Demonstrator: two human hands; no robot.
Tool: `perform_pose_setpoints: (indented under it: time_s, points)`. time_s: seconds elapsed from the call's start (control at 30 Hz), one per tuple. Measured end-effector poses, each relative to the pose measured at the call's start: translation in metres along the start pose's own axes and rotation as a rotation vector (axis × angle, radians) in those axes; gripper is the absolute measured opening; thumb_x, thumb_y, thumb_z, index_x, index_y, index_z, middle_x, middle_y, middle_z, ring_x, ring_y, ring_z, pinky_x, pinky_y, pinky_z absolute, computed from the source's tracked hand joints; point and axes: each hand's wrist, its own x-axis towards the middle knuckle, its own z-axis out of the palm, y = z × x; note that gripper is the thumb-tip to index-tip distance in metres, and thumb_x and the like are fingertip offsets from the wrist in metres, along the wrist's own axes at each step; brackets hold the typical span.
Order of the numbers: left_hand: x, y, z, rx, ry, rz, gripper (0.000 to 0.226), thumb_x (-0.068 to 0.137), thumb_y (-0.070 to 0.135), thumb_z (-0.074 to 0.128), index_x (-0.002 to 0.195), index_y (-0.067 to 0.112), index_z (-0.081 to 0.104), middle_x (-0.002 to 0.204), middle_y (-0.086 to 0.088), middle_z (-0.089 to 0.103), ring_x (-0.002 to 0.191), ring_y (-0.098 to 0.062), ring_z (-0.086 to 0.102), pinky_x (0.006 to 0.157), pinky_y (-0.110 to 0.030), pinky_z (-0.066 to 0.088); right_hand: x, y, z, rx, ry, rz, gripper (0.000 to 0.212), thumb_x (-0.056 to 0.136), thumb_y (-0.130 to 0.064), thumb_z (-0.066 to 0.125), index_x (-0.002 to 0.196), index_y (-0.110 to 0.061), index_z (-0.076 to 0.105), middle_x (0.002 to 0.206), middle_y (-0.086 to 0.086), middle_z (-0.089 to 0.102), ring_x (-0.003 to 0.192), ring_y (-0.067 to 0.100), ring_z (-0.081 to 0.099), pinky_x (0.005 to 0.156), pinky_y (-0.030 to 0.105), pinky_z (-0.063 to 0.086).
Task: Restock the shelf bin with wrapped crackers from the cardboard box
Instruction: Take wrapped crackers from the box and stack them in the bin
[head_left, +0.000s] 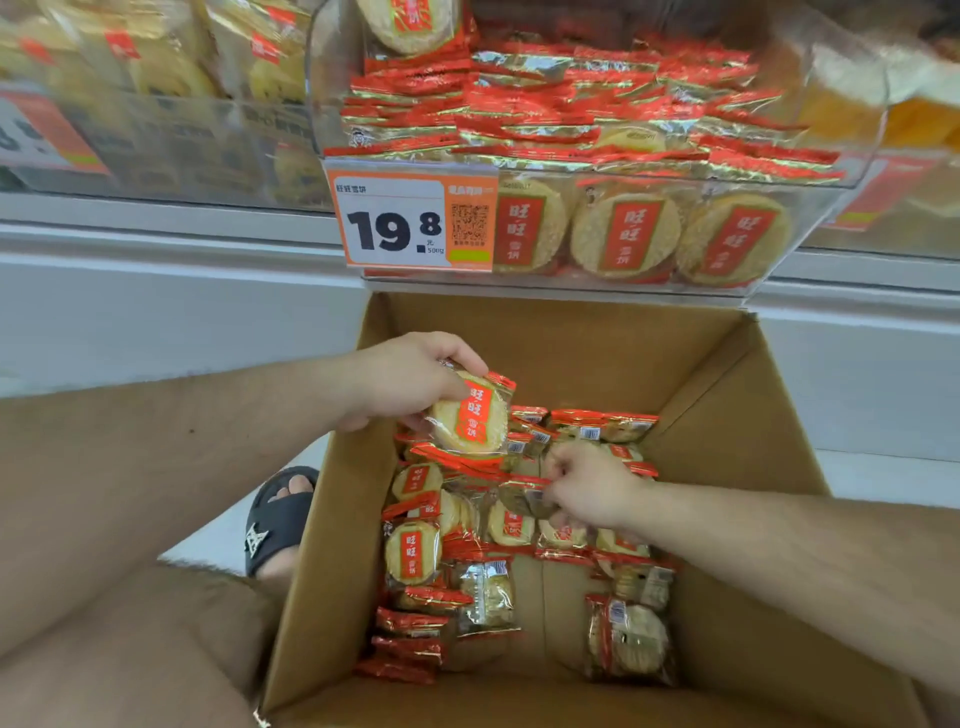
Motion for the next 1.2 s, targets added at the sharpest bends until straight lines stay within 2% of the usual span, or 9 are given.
perform_pose_setpoints:
  time_s: [0.1, 0.27, 0.4, 0.53, 0.7, 0.8, 0.93, 1.07, 1.2]
  points:
    - [-0.006, 0.009, -0.006, -0.023, 0.034, 0.043, 0.023, 0.094, 0.011, 0.058, 0.102, 0.031, 0.065, 0.099, -0.005, 0.069, 0.086, -0.022, 0.069, 0.074, -0.037, 0.056, -0.037, -0.016, -0.039, 0.011, 0.281, -0.189, 0.027, 0.076, -0.002, 0.061, 0.066, -0.02, 0.043, 0.078, 0.005, 0.067, 0.072, 0.026, 0.067, 0.059, 0.036, 0.05]
    - [-0.019, 0.02, -0.005, -0.089, 0.055, 0.119, 0.014, 0.097, 0.025, 0.055, 0.098, 0.028, 0.069, 0.1, -0.01, 0.072, 0.09, -0.028, 0.069, 0.081, -0.046, 0.054, -0.102, -0.03, -0.062, 0.126, 0.545, -0.627, 0.04, 0.082, 0.004, 0.065, 0.07, -0.026, 0.041, 0.11, -0.028, 0.065, 0.118, -0.008, 0.054, 0.088, 0.019, 0.048]
    - [-0.026, 0.03, -0.002, -0.258, 0.039, 0.177, 0.039, 0.102, 0.047, 0.037, 0.1, 0.023, 0.068, 0.097, -0.009, 0.073, 0.089, -0.027, 0.067, 0.086, -0.045, 0.052, -0.112, -0.043, -0.059, -0.027, 0.72, -0.971, 0.036, 0.083, -0.001, 0.066, 0.076, -0.027, 0.043, 0.127, -0.017, 0.057, 0.129, -0.003, 0.048, 0.094, 0.019, 0.047]
    - [-0.037, 0.05, -0.001, -0.454, -0.03, 0.278, 0.05, 0.085, 0.064, 0.055, 0.114, 0.024, 0.064, 0.108, -0.005, 0.073, 0.096, -0.024, 0.069, 0.082, -0.04, 0.053, -0.108, -0.051, -0.058, -0.152, 0.699, -1.163, 0.014, 0.084, -0.011, 0.06, 0.082, -0.02, 0.048, 0.132, -0.001, 0.054, 0.127, 0.01, 0.052, 0.094, 0.013, 0.043]
    - [-0.043, 0.064, -0.002, -0.373, 0.034, 0.431, 0.027, 0.083, 0.012, 0.073, 0.086, 0.021, 0.048, 0.06, 0.025, 0.063, 0.057, 0.007, 0.059, 0.054, -0.012, 0.046, -0.107, -0.064, -0.069, -0.231, 0.662, -1.143, 0.006, 0.076, -0.013, 0.059, 0.079, -0.009, 0.062, 0.132, 0.006, 0.059, 0.125, 0.014, 0.054, 0.102, 0.023, 0.041]
    - [-0.044, 0.065, -0.005, -0.407, 0.084, 0.439, 0.034, 0.081, 0.005, 0.074, 0.099, 0.025, 0.052, 0.083, 0.009, 0.074, 0.081, -0.012, 0.072, 0.071, -0.031, 0.057, -0.114, -0.076, -0.076, 0.021, 0.665, -1.0, 0.02, 0.073, -0.027, 0.06, 0.092, -0.022, 0.061, 0.135, -0.005, 0.057, 0.109, 0.004, 0.06, 0.092, 0.017, 0.044]
    - [-0.055, 0.073, -0.011, -0.332, 0.054, 0.526, 0.049, 0.085, 0.002, 0.07, 0.114, 0.036, 0.05, 0.102, 0.0, 0.071, 0.09, -0.021, 0.072, 0.075, -0.04, 0.06, -0.114, -0.092, -0.092, 0.306, 0.606, -0.684, 0.055, 0.068, -0.051, 0.076, 0.113, -0.037, 0.048, 0.097, -0.006, 0.061, 0.066, 0.012, 0.054, 0.062, 0.023, 0.047]
    - [-0.06, 0.077, -0.009, -0.19, 0.063, 0.648, 0.073, 0.084, 0.007, 0.072, 0.13, 0.052, 0.039, 0.128, 0.017, 0.053, 0.106, -0.001, 0.062, 0.081, -0.02, 0.053, -0.109, -0.096, -0.1, 0.52, 0.226, -0.507, 0.071, 0.065, -0.044, 0.085, 0.124, -0.018, 0.054, 0.111, -0.004, 0.069, 0.092, 0.019, 0.069, 0.077, 0.029, 0.058]
    - [-0.06, 0.083, -0.006, -0.1, 0.137, 0.712, 0.089, 0.084, 0.011, 0.073, 0.138, 0.058, 0.019, 0.155, 0.026, 0.014, 0.116, 0.034, 0.025, 0.081, 0.007, 0.031, -0.111, -0.105, -0.097, 0.505, 0.24, -0.449, 0.069, 0.056, -0.048, 0.089, 0.105, -0.007, 0.062, 0.091, 0.018, 0.069, 0.077, 0.018, 0.068, 0.067, 0.03, 0.055]
